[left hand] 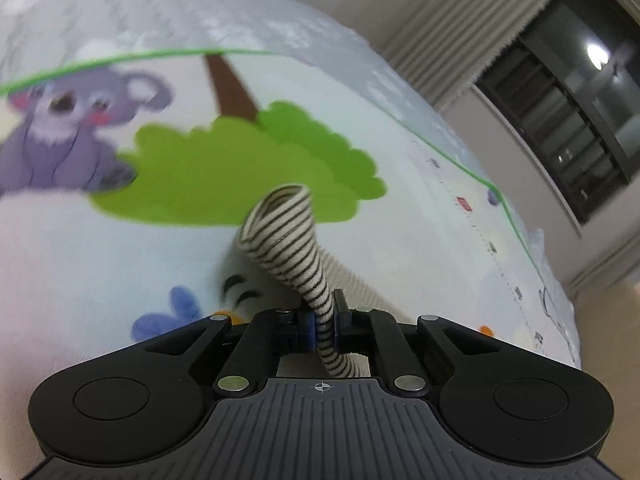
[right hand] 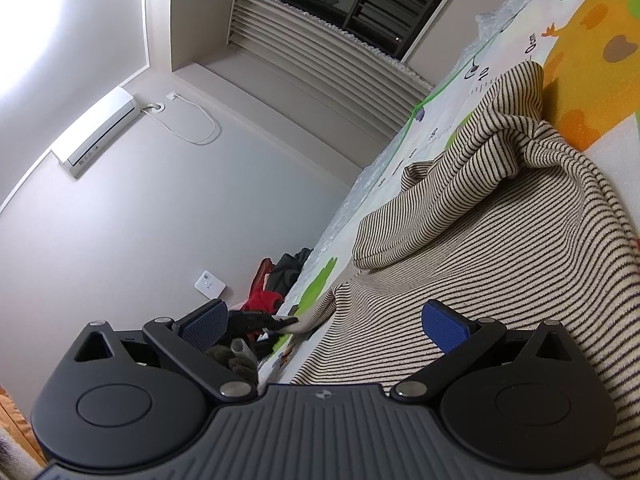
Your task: Fold clothes
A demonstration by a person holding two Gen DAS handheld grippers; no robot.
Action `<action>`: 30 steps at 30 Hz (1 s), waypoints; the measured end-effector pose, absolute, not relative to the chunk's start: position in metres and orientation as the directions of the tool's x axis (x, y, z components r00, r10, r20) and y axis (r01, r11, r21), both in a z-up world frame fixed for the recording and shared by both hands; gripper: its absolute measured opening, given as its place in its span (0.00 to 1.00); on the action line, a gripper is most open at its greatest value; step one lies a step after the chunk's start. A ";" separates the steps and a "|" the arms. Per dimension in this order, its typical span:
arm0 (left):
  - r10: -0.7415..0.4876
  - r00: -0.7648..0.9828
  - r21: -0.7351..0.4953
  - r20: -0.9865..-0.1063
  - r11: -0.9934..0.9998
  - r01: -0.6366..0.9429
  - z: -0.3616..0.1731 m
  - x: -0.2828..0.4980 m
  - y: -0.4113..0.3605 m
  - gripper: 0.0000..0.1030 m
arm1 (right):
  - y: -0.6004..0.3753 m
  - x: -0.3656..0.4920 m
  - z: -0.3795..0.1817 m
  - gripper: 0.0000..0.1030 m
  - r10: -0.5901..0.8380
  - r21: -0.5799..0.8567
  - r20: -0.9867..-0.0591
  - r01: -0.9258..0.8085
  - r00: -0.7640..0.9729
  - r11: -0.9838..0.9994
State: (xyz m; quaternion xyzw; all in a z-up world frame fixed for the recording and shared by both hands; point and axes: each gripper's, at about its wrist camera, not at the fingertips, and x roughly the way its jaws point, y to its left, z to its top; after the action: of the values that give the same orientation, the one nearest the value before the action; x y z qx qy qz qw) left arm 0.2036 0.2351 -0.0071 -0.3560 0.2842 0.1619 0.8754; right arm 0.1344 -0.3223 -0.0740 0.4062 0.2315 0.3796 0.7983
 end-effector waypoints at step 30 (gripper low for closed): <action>-0.335 0.768 -0.287 -0.546 0.936 0.203 0.103 0.266 -0.086 0.08 | -0.319 0.126 -0.067 1.00 0.774 0.800 -0.096 -0.414 0.625 0.433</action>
State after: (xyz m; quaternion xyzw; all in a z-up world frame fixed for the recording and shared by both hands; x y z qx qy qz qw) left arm 0.2660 -0.0862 0.1032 -0.1062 0.3089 -0.1440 0.9341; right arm 0.1259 -0.3194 -0.0671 0.3874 0.2325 0.3650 0.8141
